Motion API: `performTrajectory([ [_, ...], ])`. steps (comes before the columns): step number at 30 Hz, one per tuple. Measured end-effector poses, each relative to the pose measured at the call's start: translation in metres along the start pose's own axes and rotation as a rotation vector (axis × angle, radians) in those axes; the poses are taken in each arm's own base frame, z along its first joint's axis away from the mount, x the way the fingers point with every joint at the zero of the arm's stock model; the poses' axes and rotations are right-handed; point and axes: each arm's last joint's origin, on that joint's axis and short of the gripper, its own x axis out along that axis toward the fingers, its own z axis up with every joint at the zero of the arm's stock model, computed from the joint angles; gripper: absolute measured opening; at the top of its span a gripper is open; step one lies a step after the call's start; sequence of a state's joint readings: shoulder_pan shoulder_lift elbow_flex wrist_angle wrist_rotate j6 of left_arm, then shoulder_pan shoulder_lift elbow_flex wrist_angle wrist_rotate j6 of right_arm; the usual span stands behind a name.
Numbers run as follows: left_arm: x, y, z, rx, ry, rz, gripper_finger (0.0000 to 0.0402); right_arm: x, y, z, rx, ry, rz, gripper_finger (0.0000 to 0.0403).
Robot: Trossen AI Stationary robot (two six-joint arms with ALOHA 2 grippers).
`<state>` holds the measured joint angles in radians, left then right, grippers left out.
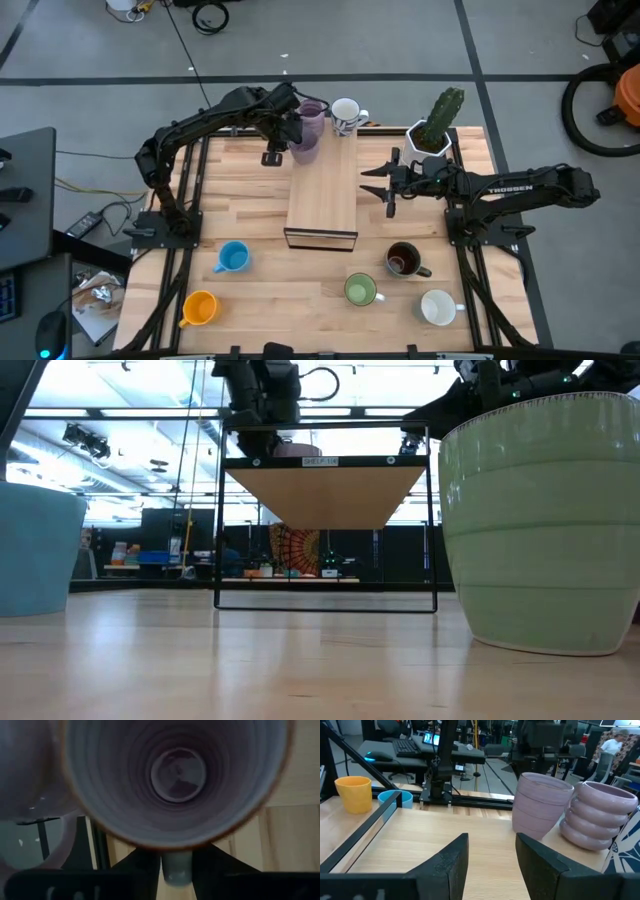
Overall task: Place coffee mugs
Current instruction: Put the purple mug on the shelf
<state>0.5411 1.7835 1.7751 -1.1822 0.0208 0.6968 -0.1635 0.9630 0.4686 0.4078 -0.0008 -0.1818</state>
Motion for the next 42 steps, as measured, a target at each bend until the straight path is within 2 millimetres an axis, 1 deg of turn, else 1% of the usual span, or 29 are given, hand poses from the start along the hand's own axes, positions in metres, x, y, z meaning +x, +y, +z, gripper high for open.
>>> performTrajectory([
  [2, 0.004, 0.001, 0.001, 0.0, 0.008, -0.004, 0.0096, 0.0, 0.0, 0.0, 0.0, 0.002, 0.0, 0.0169],
  [8, 0.004, 0.002, 0.001, -0.009, -0.003, 0.005, 0.0095, 0.0, 0.0, -0.001, 0.001, 0.012, 0.002, 0.0169],
  [21, 0.004, 0.0, 0.001, -0.032, 0.005, -0.005, 0.0133, 0.0, 0.0, -0.002, 0.007, 0.015, 0.004, 0.0169],
  [30, 0.004, 0.007, -0.005, -0.116, 0.011, 0.005, 0.0118, 0.0, 0.0, -0.002, 0.005, 0.015, 0.004, 0.0169],
  [36, 0.004, 0.013, -0.009, -0.202, 0.009, 0.011, 0.0117, 0.0, 0.0, -0.001, 0.004, 0.014, 0.004, 0.0169],
  [42, 0.004, 0.014, -0.01, -0.231, 0.007, 0.014, 0.0117, 0.0, 0.0, -0.001, 0.003, 0.014, 0.004, 0.0169],
])
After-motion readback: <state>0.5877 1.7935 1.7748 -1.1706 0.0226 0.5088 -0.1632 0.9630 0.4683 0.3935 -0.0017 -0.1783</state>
